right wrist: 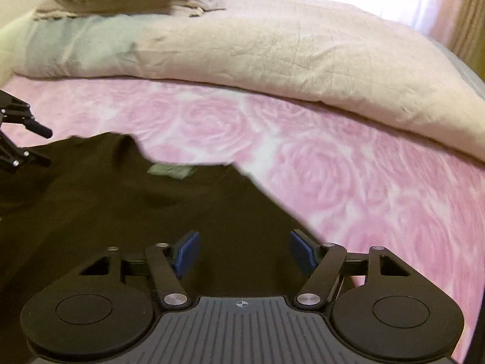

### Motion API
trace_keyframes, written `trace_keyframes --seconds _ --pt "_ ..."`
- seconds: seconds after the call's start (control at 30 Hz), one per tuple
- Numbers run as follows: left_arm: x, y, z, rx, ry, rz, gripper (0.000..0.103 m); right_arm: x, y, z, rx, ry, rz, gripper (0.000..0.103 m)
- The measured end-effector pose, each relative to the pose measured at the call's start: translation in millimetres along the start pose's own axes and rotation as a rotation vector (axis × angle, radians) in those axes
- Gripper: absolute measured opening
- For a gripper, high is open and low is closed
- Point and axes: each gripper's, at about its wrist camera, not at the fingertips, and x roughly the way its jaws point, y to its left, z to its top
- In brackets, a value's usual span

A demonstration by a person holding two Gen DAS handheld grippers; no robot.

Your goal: Fold clothes

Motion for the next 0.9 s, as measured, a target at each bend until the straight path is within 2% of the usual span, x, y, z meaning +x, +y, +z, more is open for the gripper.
trace_keyframes --seconds 0.07,0.13,0.2,0.27,0.3,0.33,0.37,0.4,0.43,0.5,0.63,0.73,0.83,0.87,0.9 --pt "10 10 -4 -0.026 0.001 -0.031 0.047 23 -11 13 -0.024 0.008 0.011 0.069" --pt "18 19 -6 -0.048 -0.003 -0.060 0.048 50 -15 22 -0.073 0.056 0.020 0.069" --pt "20 21 -8 -0.045 -0.008 -0.073 0.042 74 -15 26 -0.137 0.114 0.026 0.069" --pt "18 22 -6 -0.050 -0.016 -0.066 0.013 89 -13 23 -0.206 0.162 0.032 0.069" --pt "14 23 -5 -0.070 -0.026 -0.056 0.003 92 -15 22 -0.202 0.166 0.038 0.064" --pt "11 25 -4 -0.090 -0.035 -0.046 0.003 90 -15 23 -0.188 0.166 0.041 0.040" --pt "4 28 -4 -0.110 -0.051 -0.037 0.003 86 -15 24 -0.174 0.165 0.043 0.009" --pt "-5 31 -5 -0.129 -0.072 -0.028 0.003 82 -14 25 -0.161 0.165 0.046 0.003" --pt "-15 34 -6 -0.144 -0.090 -0.020 0.003 78 -13 26 -0.147 0.164 0.048 0.003" --pt "-37 42 -7 -0.154 -0.123 0.003 0.003 63 -4 36 -0.246 0.113 0.073 0.003" --pt "-67 76 -1 -0.220 -0.173 0.065 0.003 42 -4 77 -0.235 0.007 0.081 0.003" --pt "-56 100 3 -0.269 -0.162 0.090 0.003 47 0 100 -0.230 -0.044 0.071 0.003" --pt "-31 117 2 -0.343 -0.124 0.069 0.006 68 7 108 -0.204 -0.060 0.035 0.004" --pt "-22 118 1 -0.355 -0.109 0.064 0.011 76 9 106 -0.190 -0.054 0.025 0.007" --pt "-16 117 -1 -0.359 -0.099 0.065 0.012 86 11 103 -0.173 -0.042 0.018 0.014"
